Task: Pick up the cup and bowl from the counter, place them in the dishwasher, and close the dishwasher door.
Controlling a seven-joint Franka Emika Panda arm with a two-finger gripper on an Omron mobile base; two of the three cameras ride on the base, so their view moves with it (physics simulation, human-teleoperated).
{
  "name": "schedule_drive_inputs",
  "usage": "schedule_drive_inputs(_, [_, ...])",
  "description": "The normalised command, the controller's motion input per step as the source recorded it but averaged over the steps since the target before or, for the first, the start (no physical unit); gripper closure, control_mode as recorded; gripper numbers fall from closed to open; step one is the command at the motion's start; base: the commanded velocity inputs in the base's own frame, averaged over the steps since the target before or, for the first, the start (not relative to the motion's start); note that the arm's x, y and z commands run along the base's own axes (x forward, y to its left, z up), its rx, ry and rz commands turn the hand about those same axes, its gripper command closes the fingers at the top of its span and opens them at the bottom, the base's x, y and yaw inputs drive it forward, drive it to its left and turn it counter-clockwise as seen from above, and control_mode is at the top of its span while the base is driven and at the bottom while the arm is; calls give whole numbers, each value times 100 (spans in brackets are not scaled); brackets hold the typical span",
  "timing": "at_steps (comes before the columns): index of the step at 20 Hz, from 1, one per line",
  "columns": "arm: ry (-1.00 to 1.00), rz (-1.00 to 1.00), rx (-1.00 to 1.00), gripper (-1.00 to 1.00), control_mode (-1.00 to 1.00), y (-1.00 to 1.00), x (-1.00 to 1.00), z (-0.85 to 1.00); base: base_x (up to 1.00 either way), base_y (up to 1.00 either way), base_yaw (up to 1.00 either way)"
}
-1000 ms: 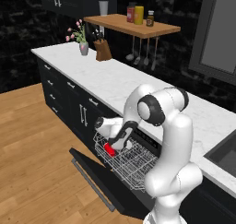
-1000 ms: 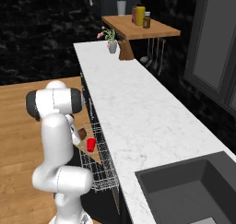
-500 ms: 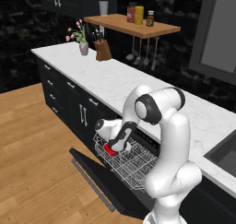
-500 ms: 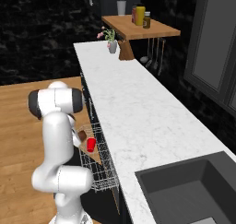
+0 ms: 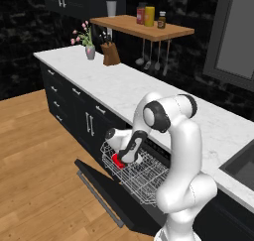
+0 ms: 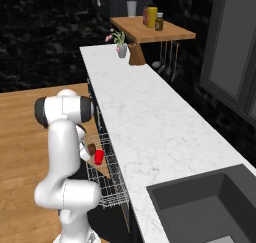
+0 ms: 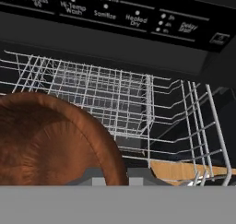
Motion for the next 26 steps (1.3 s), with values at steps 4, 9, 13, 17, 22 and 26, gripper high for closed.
schedule_drive_inputs(4, [0,-6,-1,100,-100,2,12,-46,0,0,0])
schedule_drive_inputs(9, [0,-5,0,100,-100,0,20,-43,0,0,0])
schedule_drive_inputs(13, [0,-6,-1,100,-100,0,24,-48,0,0,0])
schedule_drive_inputs(17, [0,-6,-4,100,-100,9,31,-54,0,0,0])
schedule_drive_inputs(22, [0,-6,-4,100,-100,4,26,-52,0,0,0])
schedule_drive_inputs(26, [0,-6,-6,100,-100,9,22,-58,0,0,0])
